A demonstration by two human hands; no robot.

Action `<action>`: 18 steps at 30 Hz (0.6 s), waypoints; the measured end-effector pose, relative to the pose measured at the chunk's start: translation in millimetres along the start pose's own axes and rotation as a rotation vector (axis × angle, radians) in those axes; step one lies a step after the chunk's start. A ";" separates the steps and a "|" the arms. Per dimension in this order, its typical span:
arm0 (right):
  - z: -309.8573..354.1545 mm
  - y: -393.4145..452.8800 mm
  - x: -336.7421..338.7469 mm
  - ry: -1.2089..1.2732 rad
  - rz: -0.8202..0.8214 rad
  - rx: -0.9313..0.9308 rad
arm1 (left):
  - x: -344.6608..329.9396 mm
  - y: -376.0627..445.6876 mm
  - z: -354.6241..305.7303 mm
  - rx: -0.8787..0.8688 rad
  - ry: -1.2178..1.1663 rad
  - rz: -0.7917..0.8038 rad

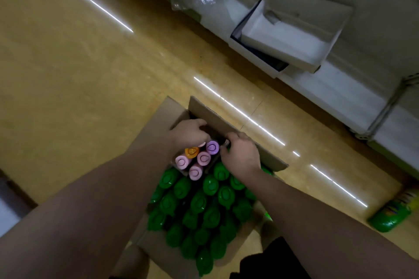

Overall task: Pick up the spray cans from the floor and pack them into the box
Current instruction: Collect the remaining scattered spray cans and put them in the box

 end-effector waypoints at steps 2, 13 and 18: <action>13.9 -19.1 31.4 -0.034 0.001 0.033 | 16.6 -44.6 -21.5 0.003 0.030 -0.074; 85.7 -155.6 203.4 -0.184 -0.077 0.203 | 49.8 -260.4 -118.7 -0.032 0.290 -0.419; 93.2 -226.3 262.3 -0.228 -0.250 0.218 | 47.2 -336.0 -150.5 -0.081 0.405 -0.507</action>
Point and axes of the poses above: each hand's wrist, its own y-axis towards the middle knuckle, its own x-axis out of the back of the hand, z = x × y, the point moved 3 cm from there along y, towards the middle knuckle, and after that the axes turned 2 degrees about -x, right-handed, at the moved point
